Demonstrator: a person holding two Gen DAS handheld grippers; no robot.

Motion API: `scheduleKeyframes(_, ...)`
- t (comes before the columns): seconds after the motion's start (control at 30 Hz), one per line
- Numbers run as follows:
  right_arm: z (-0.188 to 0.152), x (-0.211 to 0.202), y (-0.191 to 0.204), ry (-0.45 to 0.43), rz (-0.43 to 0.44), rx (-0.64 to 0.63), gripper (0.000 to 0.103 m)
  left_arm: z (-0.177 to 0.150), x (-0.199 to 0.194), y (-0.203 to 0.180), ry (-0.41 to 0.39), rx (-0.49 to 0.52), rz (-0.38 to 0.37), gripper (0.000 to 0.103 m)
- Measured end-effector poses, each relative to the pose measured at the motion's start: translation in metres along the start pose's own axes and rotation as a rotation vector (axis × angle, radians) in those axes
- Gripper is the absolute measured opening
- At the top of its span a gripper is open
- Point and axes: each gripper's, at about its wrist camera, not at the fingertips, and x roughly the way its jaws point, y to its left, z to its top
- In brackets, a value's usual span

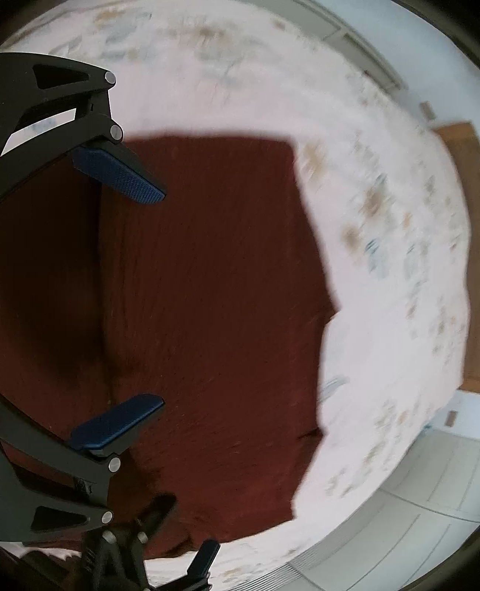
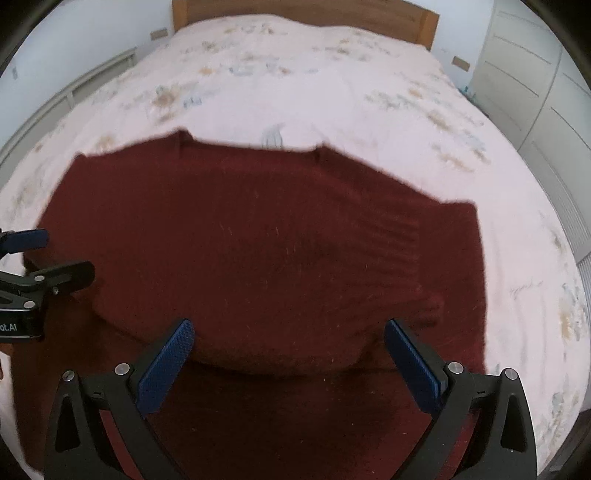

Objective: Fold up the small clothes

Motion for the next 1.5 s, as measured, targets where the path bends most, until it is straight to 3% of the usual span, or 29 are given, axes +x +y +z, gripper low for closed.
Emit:
scheduleKeyframes(0.13,-0.013,0.016,-0.02,0.013,0.026,0.053,0.103,-0.011,0.024,-0.001,0.043,0.005,0.035,0.102)
scheduleKeyframes(0.27,-0.023,0.014,-0.044,-0.003,0.027,0.097,0.102,-0.019,0.025,0.015,0.029,-0.029,0.041,0.102)
scheduleKeyframes(0.37,-0.027,0.014,-0.058,-0.007,0.037,0.133,0.102,-0.025,0.025,0.034,0.024,-0.087,0.007,0.102)
scheduleKeyframes(0.5,-0.028,0.005,-0.061,-0.004,0.037,0.145,0.103,-0.03,0.024,0.036,0.013,-0.058,-0.013,0.102)
scheduleKeyframes(0.73,-0.028,-0.045,-0.066,-0.066,0.03,0.131,0.102,-0.031,-0.012,0.036,0.026,-0.122,-0.01,0.102)
scheduleKeyframes(0.9,-0.036,-0.081,-0.077,-0.1,0.013,0.143,0.103,-0.032,-0.054,0.036,-0.017,-0.123,-0.014,0.102)
scheduleKeyframes(1.1,-0.075,-0.108,-0.09,-0.089,0.006,0.174,0.102,-0.058,-0.09,0.043,-0.035,-0.134,-0.001,0.102)
scheduleKeyframes(1.5,-0.181,-0.089,-0.112,0.112,0.03,0.279,0.103,-0.159,-0.097,0.061,0.092,-0.186,0.057,0.102)
